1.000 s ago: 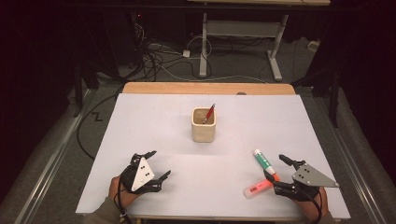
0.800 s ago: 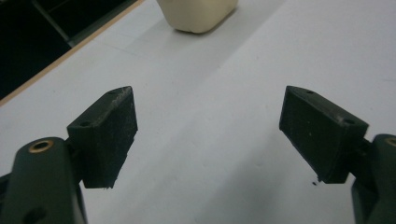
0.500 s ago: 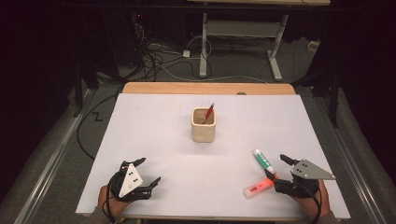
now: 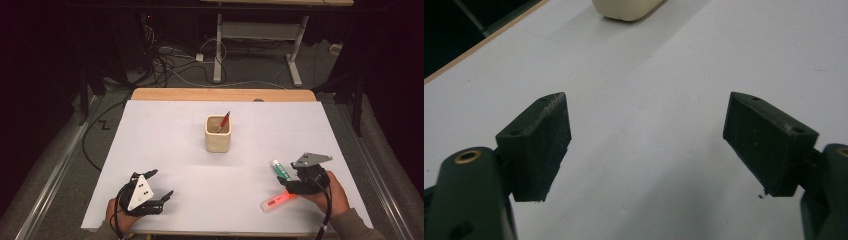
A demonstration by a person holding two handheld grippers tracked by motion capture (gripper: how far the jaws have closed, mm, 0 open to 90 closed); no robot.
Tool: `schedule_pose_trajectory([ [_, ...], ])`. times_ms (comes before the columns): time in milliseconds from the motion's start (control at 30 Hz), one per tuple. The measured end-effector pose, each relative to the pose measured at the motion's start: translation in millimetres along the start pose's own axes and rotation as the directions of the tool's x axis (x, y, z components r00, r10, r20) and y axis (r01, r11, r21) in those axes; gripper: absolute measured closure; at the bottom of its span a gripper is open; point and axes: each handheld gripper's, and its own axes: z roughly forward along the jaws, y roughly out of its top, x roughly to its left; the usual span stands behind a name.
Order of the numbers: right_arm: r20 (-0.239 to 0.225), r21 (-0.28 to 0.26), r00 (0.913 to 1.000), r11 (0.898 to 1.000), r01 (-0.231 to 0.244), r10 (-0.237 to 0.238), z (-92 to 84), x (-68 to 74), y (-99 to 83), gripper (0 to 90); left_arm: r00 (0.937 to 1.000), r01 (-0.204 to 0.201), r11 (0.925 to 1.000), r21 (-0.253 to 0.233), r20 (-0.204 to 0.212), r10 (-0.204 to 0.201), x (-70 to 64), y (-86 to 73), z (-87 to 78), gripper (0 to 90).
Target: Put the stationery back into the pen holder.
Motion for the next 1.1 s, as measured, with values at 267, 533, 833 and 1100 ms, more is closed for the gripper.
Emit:
schedule_pose_trajectory([
  [267, -0.006, 0.17, 0.9983, 0.984, -0.056, 0.058, 22.9, -16.7, 24.6, 46.2, 1.0, -0.003, 1.0, 0.003, 0.006, 0.003, -0.5, 1.0, 0.2, 18.5],
  [533, -0.032, 0.276, 0.9966, 0.959, -0.064, 0.076, 43.0, -16.2, 33.1, 59.3, 1.0, -0.001, 1.0, 0.002, 0.008, 0.001, -0.2, 0.9, 0.3, 18.5],
  [833, -0.028, 0.292, 0.997, 0.954, -0.061, 0.073, 45.9, -13.8, 37.5, 65.9, 0.9991, 0.029, 0.9995, -0.012, 0.032, -0.028, 0.1, 1.3, 2.1, 18.5],
  [1100, -0.005, 0.215, 0.9995, 0.976, -0.029, 0.031, 39.6, -11.0, 32.9, 66.1, 0.9989, 0.027, 0.9996, -0.008, 0.039, -0.027, -0.4, 1.3, 3.6, 18.5],
])
